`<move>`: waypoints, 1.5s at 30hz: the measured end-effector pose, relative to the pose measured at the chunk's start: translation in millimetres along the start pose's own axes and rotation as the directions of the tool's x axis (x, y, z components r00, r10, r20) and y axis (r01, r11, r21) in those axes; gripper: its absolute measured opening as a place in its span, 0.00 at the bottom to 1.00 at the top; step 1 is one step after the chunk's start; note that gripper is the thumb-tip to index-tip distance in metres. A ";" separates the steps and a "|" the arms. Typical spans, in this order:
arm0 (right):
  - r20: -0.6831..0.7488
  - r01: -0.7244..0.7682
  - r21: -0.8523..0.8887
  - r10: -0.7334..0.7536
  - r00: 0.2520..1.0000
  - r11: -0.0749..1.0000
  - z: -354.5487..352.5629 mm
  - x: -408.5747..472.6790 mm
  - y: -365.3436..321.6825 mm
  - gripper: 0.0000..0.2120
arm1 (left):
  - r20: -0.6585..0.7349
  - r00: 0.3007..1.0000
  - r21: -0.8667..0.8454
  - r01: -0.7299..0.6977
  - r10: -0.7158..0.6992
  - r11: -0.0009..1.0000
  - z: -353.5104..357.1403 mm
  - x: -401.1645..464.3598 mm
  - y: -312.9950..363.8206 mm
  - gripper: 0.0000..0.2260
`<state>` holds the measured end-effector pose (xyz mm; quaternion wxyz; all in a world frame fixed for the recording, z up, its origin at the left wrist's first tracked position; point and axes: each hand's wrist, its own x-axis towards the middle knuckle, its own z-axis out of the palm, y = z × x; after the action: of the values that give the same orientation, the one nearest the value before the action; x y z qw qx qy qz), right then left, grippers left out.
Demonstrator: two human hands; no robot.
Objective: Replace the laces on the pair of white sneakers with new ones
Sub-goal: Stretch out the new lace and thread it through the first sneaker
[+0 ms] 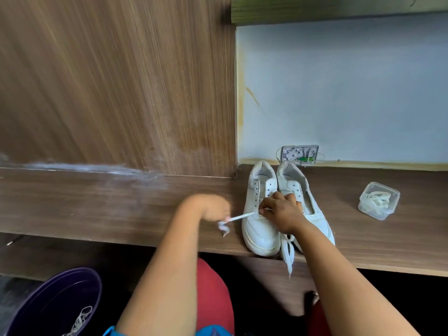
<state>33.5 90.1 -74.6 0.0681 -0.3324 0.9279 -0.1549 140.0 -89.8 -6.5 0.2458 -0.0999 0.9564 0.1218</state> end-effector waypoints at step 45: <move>-0.033 0.057 0.314 -0.050 0.998 0.948 -13.3 -11.2 11.0 0.18 | -0.131 0.991 -0.195 -0.019 -0.007 0.981 8.6 11.6 7.3 0.19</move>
<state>32.6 108.5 -65.4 0.1046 -0.3404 0.8828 -0.3065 132.0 -82.0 -18.2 0.1710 -0.1286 0.9541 0.2095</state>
